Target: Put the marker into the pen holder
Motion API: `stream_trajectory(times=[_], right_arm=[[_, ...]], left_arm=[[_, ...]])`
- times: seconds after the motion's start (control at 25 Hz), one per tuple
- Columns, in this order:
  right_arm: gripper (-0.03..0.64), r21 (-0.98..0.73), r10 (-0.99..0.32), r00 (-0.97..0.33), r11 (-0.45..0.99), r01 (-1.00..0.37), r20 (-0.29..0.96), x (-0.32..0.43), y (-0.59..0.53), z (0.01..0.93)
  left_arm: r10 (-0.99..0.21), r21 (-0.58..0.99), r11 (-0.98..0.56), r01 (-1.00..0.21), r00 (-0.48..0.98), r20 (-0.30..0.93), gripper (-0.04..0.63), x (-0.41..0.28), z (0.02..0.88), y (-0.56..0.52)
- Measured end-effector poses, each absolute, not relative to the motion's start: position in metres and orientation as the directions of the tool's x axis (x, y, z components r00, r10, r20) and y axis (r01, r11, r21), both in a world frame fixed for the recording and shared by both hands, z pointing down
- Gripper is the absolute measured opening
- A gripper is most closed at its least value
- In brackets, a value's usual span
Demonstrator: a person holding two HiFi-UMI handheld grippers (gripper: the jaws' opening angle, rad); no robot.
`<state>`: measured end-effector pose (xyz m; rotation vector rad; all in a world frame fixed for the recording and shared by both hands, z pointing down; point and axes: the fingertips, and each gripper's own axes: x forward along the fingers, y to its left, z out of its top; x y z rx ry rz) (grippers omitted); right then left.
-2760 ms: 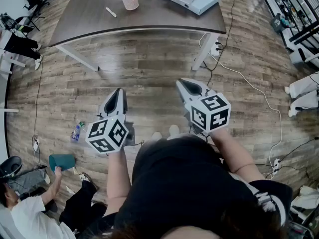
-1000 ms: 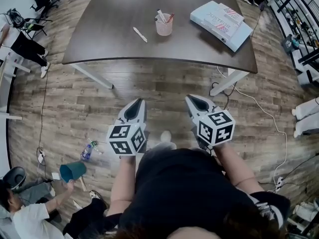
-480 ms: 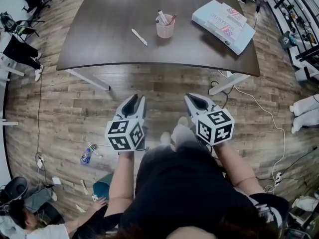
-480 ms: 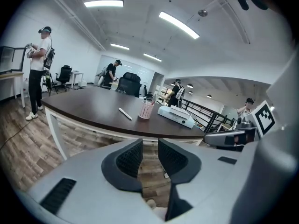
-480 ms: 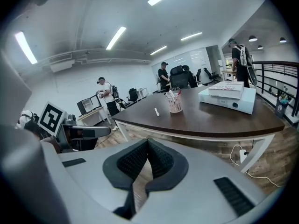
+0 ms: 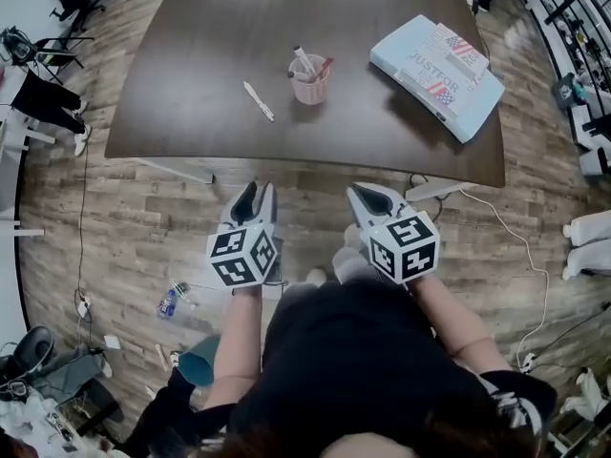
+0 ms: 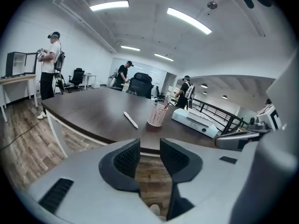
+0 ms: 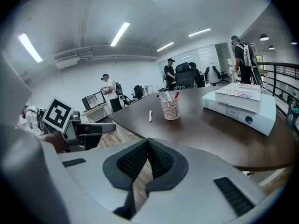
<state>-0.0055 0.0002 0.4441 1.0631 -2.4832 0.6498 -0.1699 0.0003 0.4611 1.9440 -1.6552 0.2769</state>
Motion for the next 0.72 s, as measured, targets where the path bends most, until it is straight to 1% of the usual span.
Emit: stream_trajectory(times=[0.2,0.44,0.72], right_arm=[[0.017,-0.277,-0.532,-0.687,0.652,-0.705,0.496,0.004,-0.044,0.451],[0.017,-0.298,-0.484,-0.726,0.690,-0.660,0.488,0.007,-0.082,0.459],[0.017,-0.321,-0.442,-0.742,0.702,-0.636,0.504,0.000,-0.109,0.474]], left_arm=[[-0.837,0.264,-0.022,-0.964,0.162,0.523,0.147,-0.156,0.471,-0.044],[-0.822,0.232,0.057,-0.971,0.087,0.564,0.160,-0.155,0.485,-0.087],[-0.798,0.245,0.110,-0.963,0.062,0.599,0.173,-0.155,0.498,-0.121]])
